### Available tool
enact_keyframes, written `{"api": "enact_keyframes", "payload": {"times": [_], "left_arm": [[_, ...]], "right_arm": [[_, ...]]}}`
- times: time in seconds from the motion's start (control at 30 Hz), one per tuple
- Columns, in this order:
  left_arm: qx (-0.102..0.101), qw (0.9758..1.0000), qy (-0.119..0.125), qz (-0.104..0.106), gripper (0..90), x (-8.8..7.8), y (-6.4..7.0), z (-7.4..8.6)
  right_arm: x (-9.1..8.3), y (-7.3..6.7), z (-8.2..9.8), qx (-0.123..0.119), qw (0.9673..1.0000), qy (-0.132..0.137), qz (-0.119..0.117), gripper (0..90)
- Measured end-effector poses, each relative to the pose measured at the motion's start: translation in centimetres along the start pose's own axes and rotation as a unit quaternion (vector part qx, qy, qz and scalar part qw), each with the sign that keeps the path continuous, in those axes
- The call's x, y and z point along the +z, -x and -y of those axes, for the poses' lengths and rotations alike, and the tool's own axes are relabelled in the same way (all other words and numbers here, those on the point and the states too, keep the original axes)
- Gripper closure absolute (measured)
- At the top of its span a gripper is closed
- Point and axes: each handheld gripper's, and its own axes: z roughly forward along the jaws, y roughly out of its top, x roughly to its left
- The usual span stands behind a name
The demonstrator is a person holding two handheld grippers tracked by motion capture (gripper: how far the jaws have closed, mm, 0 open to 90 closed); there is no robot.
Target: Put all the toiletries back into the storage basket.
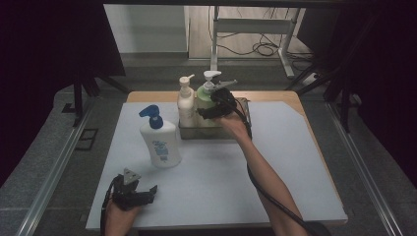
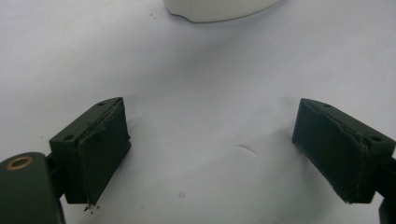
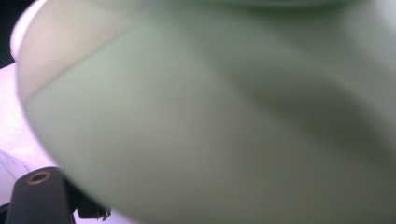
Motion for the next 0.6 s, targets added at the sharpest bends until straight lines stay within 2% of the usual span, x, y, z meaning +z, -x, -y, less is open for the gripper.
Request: {"api": "enact_keyframes", "payload": {"times": [0.6], "left_arm": [[0.000, 1.0000, 0.000, 0.000, 10.4, 0.0, 0.0, 0.0]], "right_arm": [[1.3, 0.0, 1.2, 0.004, 0.9997, -0.023, -0.002, 12.9]]}}
